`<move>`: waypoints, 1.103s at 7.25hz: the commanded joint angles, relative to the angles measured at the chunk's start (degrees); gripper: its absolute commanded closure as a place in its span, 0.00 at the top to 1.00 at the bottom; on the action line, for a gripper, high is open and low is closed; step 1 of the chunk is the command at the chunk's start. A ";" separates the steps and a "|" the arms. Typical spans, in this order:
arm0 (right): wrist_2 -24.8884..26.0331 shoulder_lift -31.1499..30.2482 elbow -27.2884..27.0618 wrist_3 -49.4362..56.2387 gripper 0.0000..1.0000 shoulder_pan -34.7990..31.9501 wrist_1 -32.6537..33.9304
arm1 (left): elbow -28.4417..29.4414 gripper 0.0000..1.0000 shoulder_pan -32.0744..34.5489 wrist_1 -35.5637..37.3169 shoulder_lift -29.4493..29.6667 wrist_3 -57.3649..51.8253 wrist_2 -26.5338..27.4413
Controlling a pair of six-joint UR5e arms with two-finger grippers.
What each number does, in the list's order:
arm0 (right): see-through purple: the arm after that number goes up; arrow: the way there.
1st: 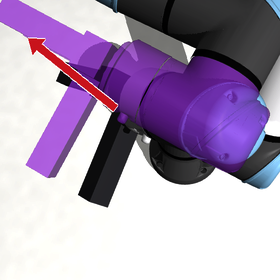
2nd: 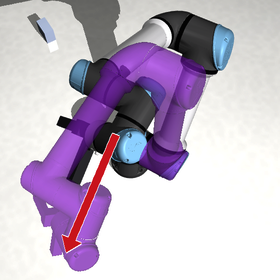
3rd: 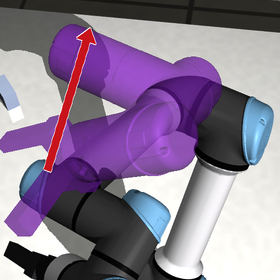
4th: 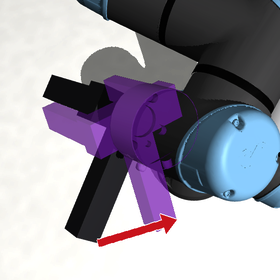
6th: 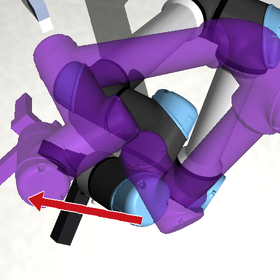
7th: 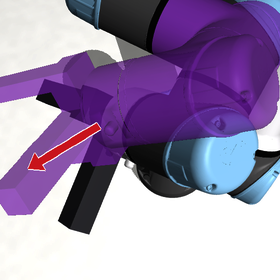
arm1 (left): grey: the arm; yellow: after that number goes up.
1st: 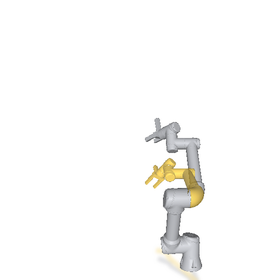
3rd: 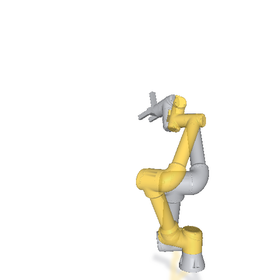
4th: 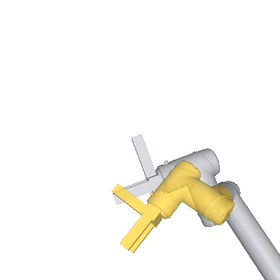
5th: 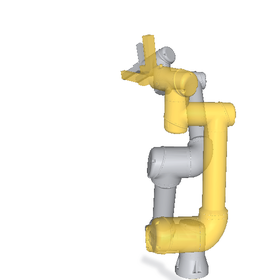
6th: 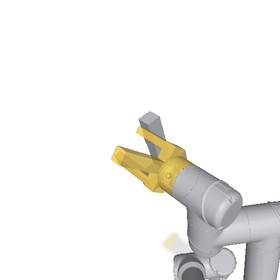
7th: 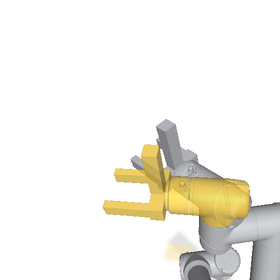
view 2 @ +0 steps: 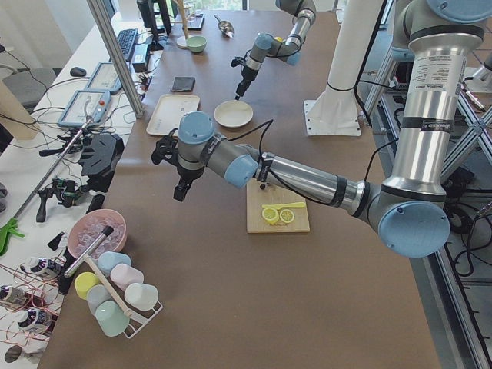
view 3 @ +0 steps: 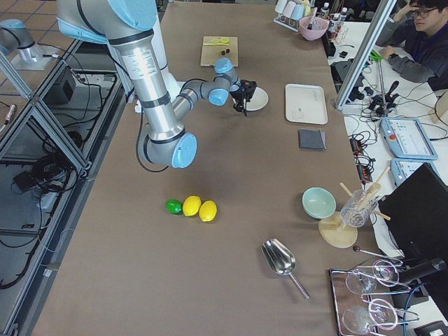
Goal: Place red cherry on plate
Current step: 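Slide the white plate with the right gripper toward the table center, then release the plate and withdraw the right gripper to rest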
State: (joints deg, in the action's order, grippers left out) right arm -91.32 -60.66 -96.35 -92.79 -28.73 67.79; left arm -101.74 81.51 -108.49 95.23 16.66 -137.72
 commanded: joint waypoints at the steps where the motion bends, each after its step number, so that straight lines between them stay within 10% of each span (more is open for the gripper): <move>1: -15.65 -1.55 -4.79 11.35 1.00 -13.82 8.02 | -2.83 0.98 -6.49 -9.30 -3.53 16.47 0.43; 4: -31.32 -12.07 -10.68 36.11 1.00 -32.99 14.38 | -10.11 0.98 -15.92 -16.31 -13.18 26.67 1.13; 8: -40.50 -23.87 -9.82 68.28 1.00 -51.47 18.31 | -14.54 0.97 -37.41 -22.11 -16.65 43.78 19.44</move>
State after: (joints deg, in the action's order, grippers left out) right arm -130.13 -81.46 -106.36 -34.28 -75.13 83.78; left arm -115.99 51.47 -129.51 78.85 55.94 -125.56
